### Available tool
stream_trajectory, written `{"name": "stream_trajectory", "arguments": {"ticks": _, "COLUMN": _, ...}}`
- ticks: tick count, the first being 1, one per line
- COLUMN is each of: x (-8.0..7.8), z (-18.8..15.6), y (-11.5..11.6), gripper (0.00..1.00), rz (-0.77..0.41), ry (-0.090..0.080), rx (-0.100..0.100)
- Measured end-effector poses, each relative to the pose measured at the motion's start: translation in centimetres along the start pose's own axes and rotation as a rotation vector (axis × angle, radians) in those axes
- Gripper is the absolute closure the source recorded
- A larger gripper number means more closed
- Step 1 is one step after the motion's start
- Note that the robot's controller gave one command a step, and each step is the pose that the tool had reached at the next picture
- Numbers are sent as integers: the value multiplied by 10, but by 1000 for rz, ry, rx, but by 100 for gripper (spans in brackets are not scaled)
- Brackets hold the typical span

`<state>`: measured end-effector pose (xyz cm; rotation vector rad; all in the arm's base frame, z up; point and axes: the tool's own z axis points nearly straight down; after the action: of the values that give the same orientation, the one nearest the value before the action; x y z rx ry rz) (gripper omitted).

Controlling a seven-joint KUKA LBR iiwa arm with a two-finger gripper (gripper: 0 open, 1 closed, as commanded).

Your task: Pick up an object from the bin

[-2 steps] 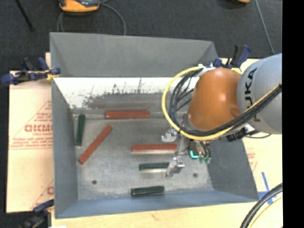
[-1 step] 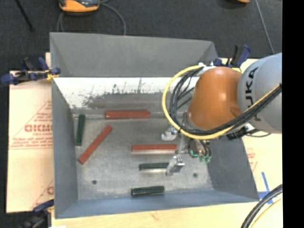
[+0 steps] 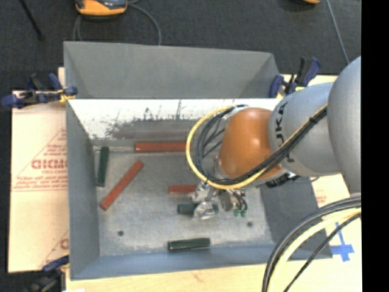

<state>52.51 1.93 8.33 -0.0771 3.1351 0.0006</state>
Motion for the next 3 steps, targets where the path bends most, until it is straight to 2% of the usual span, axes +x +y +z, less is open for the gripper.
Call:
{"name": "stream_trajectory", "arguments": {"ticks": 1, "x": 0, "z": 0, "y": 0, "gripper": 100, "rz": 0, "ry": 0, "rx": 0}}
{"name": "stream_trajectory", "arguments": {"ticks": 2, "x": -8, "z": -26, "y": 4, "gripper": 100, "rz": 1, "ry": 6, "rx": 0}}
{"name": "stream_trajectory", "arguments": {"ticks": 3, "x": -5, "z": -49, "y": -1, "gripper": 100, "rz": 0, "ry": 2, "rx": 1}}
